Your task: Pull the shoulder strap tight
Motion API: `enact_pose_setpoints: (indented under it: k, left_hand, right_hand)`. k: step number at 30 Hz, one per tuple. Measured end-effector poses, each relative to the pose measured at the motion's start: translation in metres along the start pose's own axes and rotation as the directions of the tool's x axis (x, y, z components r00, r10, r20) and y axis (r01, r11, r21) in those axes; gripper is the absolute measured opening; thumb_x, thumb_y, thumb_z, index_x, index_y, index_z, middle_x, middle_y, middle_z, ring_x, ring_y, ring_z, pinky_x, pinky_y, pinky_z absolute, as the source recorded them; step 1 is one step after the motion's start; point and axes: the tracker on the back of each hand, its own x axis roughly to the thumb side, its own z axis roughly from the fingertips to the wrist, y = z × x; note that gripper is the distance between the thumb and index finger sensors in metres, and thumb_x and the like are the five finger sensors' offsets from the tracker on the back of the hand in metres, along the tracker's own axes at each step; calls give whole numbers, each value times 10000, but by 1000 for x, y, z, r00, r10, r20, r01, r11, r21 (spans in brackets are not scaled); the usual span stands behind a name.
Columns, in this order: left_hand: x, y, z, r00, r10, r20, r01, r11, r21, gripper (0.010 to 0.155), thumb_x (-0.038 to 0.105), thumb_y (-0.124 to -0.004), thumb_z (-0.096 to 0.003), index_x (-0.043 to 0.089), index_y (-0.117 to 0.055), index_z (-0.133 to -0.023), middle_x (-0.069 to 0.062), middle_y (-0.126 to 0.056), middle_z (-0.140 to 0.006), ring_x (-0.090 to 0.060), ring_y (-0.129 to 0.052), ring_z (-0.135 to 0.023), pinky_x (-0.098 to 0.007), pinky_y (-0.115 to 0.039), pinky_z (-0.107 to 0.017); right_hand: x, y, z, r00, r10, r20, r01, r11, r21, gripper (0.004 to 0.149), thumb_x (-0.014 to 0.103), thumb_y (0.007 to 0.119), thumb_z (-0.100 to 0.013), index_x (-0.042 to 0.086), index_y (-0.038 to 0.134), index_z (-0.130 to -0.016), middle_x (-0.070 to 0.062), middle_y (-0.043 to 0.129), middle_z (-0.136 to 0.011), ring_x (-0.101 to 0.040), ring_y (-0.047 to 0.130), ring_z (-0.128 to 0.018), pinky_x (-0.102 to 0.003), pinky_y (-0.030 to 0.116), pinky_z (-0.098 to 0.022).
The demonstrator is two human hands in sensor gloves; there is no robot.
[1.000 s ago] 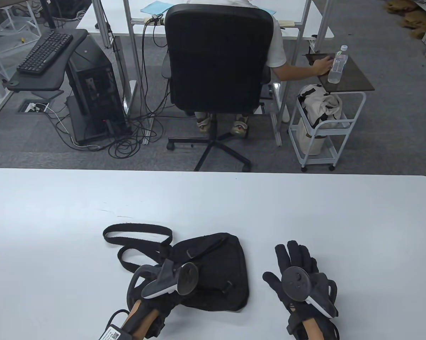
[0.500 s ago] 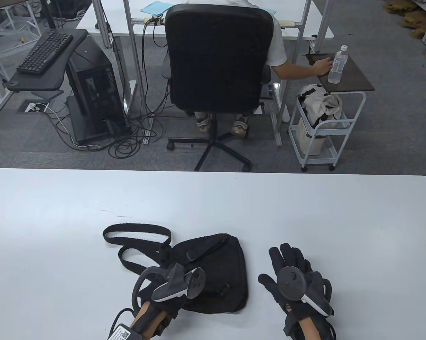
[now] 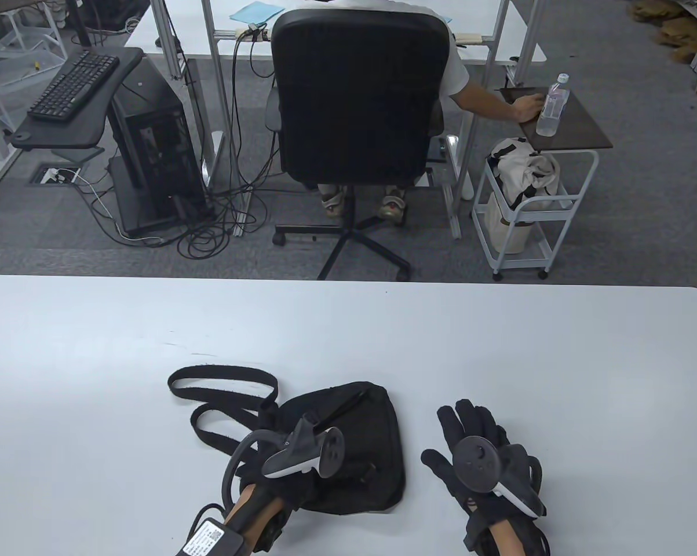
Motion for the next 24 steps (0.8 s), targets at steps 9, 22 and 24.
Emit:
enact_pose_setpoints:
  k: [9, 22, 24]
  left_hand:
    - [-29, 6, 37, 960, 272, 60, -278, 918, 283, 626, 428, -917, -419, 293, -725, -999, -46, -723, -1026, -164, -960, -825, -525, -772, -698]
    - [-33, 3, 56, 931, 352, 99, -360, 834, 418, 616, 433, -895, -434, 303, -722, -1011, -4, -785, -1031, -199, -935, -855, -560, -718, -714]
    - [-32, 3, 56, 932, 349, 100, -357, 834, 420, 618, 435, -890, -437, 297, -720, -1015, -5, -784, -1032, -200, -933, -854, -558, -716, -715]
  right_hand:
    - [44, -28, -7, 981, -139, 133, 142, 990, -15, 744, 534, 672, -501, 148, 519, -1118, -231, 454, -1169, -542, 506, -1007, -689, 497, -699]
    - [126, 41, -37, 960, 36, 277, -114, 956, 271, 822, 530, 857, -427, 171, 555, -1102, -163, 489, -1167, -468, 567, -970, -643, 536, -697]
    - [131, 46, -35, 953, 69, 295, -154, 950, 273, 765, 461, 877, -452, 175, 571, -1092, -154, 505, -1160, -461, 574, -968, -643, 535, -698]
